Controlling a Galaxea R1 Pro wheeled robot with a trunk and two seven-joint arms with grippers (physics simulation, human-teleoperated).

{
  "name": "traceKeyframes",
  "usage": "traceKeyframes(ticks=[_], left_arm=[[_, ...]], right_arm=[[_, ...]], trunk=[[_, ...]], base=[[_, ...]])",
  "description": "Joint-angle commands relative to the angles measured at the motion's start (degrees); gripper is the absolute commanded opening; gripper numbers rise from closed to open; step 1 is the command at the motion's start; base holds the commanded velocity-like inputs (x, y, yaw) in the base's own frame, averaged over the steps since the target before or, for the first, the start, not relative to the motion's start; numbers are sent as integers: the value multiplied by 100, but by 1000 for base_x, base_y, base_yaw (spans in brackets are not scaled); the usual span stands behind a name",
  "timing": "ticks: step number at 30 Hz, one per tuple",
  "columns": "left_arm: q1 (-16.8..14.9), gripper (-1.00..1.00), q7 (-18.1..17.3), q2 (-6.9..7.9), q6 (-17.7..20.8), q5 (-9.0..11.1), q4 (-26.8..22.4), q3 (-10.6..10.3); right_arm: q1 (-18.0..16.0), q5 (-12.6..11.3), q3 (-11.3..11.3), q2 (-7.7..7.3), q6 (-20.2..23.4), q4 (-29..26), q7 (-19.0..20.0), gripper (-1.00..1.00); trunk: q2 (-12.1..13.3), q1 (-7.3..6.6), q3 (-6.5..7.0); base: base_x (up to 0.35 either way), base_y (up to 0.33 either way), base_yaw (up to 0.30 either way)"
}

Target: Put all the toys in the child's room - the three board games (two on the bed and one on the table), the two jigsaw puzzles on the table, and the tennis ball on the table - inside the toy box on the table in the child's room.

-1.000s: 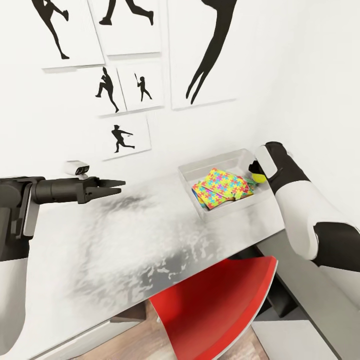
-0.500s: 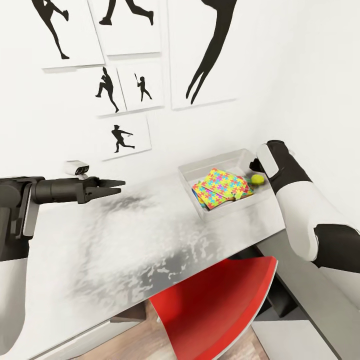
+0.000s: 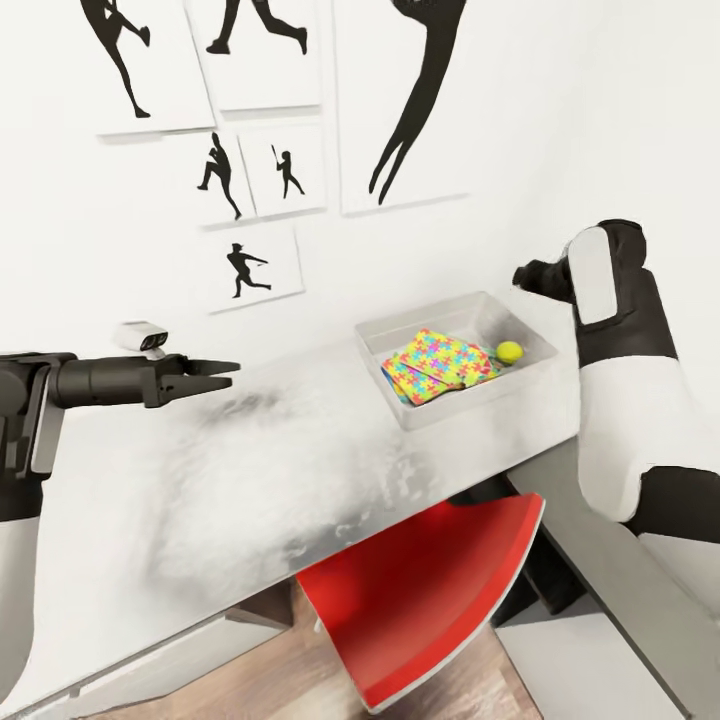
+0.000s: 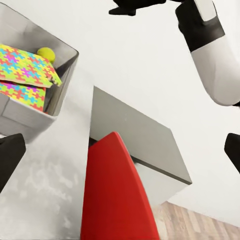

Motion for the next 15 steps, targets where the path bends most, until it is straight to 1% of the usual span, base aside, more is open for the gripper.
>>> traceKeyframes(ticks=[1,2,3,4,5,6,8,9,10,11,12,13,14,15], left_arm=[[0,100,-23,45,61,-1,-1,5],[6,100,-23,91,61,6,-1,11],[13,100,-23,126,61,12,-1,16],[19,100,-23,163,61,17,-1,20],[25,100,-23,182,61,17,-1,22],[32,100,-23,207,61,20,-1,26],[40,100,-23,222,61,21,-1,28],[41,100,-23,226,61,22,-1,29],[45,100,-23,229,61,22,-1,29],[48,100,-23,233,61,22,-1,29],[50,100,-23,243,61,22,-1,30],[54,100,-23,279,61,23,-1,30],[56,100,-23,299,61,26,1,30],[60,100,-23,315,61,28,3,30]], right_arm=[[-4,-339,-89,-87,11,-24,-16,100],[-2,-673,-162,-215,11,-36,31,100],[24,-1101,-210,-369,11,-45,87,100],[198,-1903,-251,-619,11,-57,173,100],[391,-2509,-264,-794,11,-76,221,100],[714,-3432,-261,-1055,11,-224,268,100],[1194,-4617,-246,-1380,11,-661,301,100],[1483,-5160,-241,-1531,11,-955,310,100],[1801,-5664,-239,-1670,11,-1304,317,100],[2302,-6377,-240,-1857,11,-1856,330,100],[2625,-6830,-246,-1962,11,-2173,350,100],[3091,-7450,-259,-2080,11,-2539,412,100],[3381,-7782,-270,-2129,11,-2715,477,100],[3647,-8027,-283,-2161,11,-2875,565,100]], trunk=[[-8,1,0],[-8,1,9],[-8,1,17],[-8,1,26],[-8,1,35],[-8,1,44],[-8,1,63],[-8,1,72],[-8,1,81],[-8,1,90],[-8,1,99],[-8,1,108],[-8,1,117],[-8,1,126]], base=[[-227,0,-55],[-218,0,-58],[-213,0,-59],[-208,0,-61],[-206,0,-61],[-204,-14,-62],[-197,-42,-63],[-187,-59,-64],[-183,-64,-64],[-179,-69,-65],[-178,-71,-65],[-178,-73,-66],[-181,-73,-66],[-184,-73,-67]])
